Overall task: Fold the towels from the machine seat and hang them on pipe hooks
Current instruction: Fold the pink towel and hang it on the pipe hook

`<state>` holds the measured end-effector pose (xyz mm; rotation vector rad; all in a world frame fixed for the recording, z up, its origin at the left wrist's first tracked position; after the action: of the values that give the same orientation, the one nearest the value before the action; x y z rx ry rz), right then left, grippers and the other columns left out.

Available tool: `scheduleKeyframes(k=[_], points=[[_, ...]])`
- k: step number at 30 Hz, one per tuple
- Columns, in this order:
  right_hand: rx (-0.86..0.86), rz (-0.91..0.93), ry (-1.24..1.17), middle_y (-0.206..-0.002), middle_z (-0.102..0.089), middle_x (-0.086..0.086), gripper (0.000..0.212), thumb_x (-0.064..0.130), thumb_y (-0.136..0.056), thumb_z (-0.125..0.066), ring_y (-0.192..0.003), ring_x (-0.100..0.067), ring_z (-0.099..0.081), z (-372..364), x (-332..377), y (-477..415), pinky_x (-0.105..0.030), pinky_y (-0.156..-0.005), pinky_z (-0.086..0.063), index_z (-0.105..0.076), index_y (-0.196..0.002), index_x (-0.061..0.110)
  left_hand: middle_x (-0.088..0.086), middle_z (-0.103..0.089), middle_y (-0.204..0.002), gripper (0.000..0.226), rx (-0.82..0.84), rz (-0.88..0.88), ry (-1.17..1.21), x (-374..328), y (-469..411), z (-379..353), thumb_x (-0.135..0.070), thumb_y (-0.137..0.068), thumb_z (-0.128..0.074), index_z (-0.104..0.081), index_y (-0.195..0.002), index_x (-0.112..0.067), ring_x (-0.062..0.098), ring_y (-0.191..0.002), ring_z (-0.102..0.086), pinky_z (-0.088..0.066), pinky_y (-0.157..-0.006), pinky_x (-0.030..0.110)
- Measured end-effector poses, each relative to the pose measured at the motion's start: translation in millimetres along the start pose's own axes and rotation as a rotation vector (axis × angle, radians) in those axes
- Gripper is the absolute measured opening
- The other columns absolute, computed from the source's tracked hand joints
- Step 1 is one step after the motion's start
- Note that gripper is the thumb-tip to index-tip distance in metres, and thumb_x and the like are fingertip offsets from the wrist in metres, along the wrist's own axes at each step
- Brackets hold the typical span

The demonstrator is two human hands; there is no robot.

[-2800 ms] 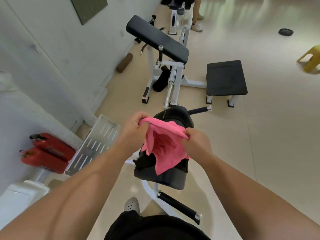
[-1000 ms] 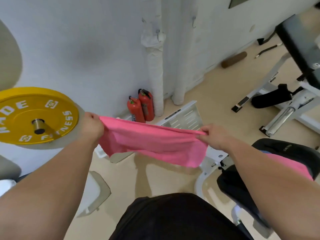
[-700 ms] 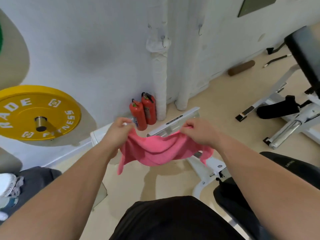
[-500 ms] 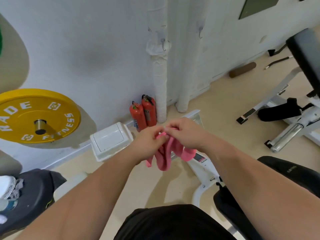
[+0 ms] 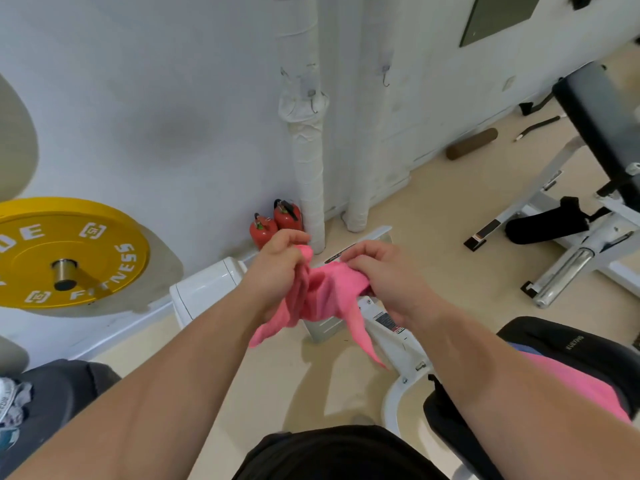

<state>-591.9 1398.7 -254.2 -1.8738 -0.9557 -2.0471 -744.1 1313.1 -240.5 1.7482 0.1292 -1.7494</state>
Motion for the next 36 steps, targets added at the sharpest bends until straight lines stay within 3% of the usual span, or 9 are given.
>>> scheduleKeyframes(k=[3, 6, 8, 13, 24, 28, 30, 34, 36], points=[[0.08, -0.048, -0.16, -0.091, -0.069, -0.014, 0.04, -0.012, -0.089, -0.04, -0.083, -0.019, -0.065, -17, 5, 4, -0.036, -0.078, -0.06, -0.074, -0.096, 0.007, 0.009, -0.06, -0.09, 0.031, -0.024, -0.112, 0.059, -5, 7, -10, 0.006, -0.094, -0.047, -0.061, -0.116, -0.011, 0.014, -0.076, -0.054, -0.047, -0.057, 0.014], [0.112, 0.011, -0.023, -0.091, -0.075, -0.014, 0.031, -0.009, -0.094, -0.049, -0.072, -0.015, -0.069, -15, 10, 3, -0.022, -0.059, -0.057, -0.073, -0.106, 0.007, 0.002, -0.069, -0.084, 0.029, -0.123, -0.156, 0.036, -2, 2, 2, 0.004, -0.093, -0.055, -0.063, -0.107, -0.021, 0.012, -0.077, -0.063, -0.055, -0.068, 0.024], [0.09, 0.071, 0.116, -0.076, -0.075, -0.008, 0.015, 0.004, -0.094, -0.063, -0.059, -0.013, -0.064, -13, 12, 1, -0.019, -0.051, -0.048, -0.076, -0.093, 0.012, 0.002, -0.075, -0.081, 0.022, -0.127, -0.171, -0.002, -1, 0, 6, 0.002, -0.092, -0.061, -0.067, -0.102, -0.017, 0.013, -0.076, -0.067, -0.056, -0.074, 0.031], [0.008, 0.279, 0.374, -0.058, -0.063, 0.005, 0.016, 0.033, -0.081, -0.083, -0.056, -0.007, -0.051, -12, 14, -10, -0.028, -0.058, -0.04, -0.077, -0.072, 0.02, 0.021, -0.076, -0.095, 0.014, 0.017, -0.159, 0.054, -4, 5, -1, -0.006, -0.095, -0.065, -0.075, -0.101, 0.001, 0.026, -0.084, -0.071, -0.058, -0.084, 0.042], [-0.061, 0.28, 0.463, -0.042, -0.044, 0.015, 0.039, 0.042, -0.072, -0.087, -0.046, -0.005, -0.037, -4, 22, -10, -0.022, -0.051, -0.029, -0.061, -0.055, 0.019, 0.015, -0.074, -0.087, 0.024, 0.103, -0.274, -0.246, -17, 5, 1, -0.016, -0.099, -0.059, -0.08, -0.086, -0.018, 0.02, -0.078, -0.063, -0.052, -0.078, 0.046], [-0.076, 0.289, 0.533, -0.052, -0.051, 0.011, 0.033, 0.031, -0.07, -0.088, -0.048, -0.003, -0.043, 1, 31, -12, -0.02, -0.05, -0.032, -0.064, -0.06, 0.012, 0.005, -0.078, -0.089, 0.016, 0.187, -0.305, -0.274, -25, 12, -1, -0.032, -0.081, -0.078, -0.08, -0.092, -0.021, 0.024, -0.09, -0.073, -0.057, -0.085, 0.049], [-0.055, 0.317, 0.544, -0.064, -0.06, 0.006, 0.032, 0.028, -0.066, -0.09, -0.058, -0.003, -0.05, 1, 35, -13, -0.024, -0.055, -0.038, -0.064, -0.059, 0.011, 0.001, -0.078, -0.087, 0.011, 0.164, -0.339, -0.302, -27, 13, -1, -0.022, -0.08, -0.081, -0.081, -0.091, -0.023, 0.02, -0.087, -0.073, -0.059, -0.086, 0.048], [0.267, 0.313, 0.405, -0.115, -0.073, 0.003, 0.028, 0.017, -0.073, -0.089, -0.11, -0.01, -0.066, -6, 30, -17, -0.028, -0.094, -0.05, -0.066, -0.073, 0.0, 0.012, -0.077, -0.085, 0.02, 0.1, -0.316, -0.239, -30, 11, 3, 0.0, -0.092, -0.068, -0.079, -0.083, -0.014, 0.023, -0.082, -0.069, -0.055, -0.087, 0.053], [0.408, 0.26, 0.346, -0.115, -0.074, -0.006, 0.027, 0.019, -0.078, -0.084, -0.115, -0.024, -0.066, -5, 25, -21, -0.038, -0.104, -0.05, -0.069, -0.085, -0.003, 0.018, -0.074, -0.084, 0.016, 0.119, -0.306, -0.232, -36, 10, 7, 0.003, -0.094, -0.064, -0.076, -0.086, -0.006, 0.026, -0.079, -0.065, -0.054, -0.082, 0.05]])
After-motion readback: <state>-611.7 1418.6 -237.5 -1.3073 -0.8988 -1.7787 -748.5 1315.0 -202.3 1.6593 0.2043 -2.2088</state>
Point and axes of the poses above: each hand's wrist, its own y-axis away from the middle knuckle, its own z-axis out of the back of the hand, x = y × z, the point moved 4 cm from there along -y, towards the middle knuckle
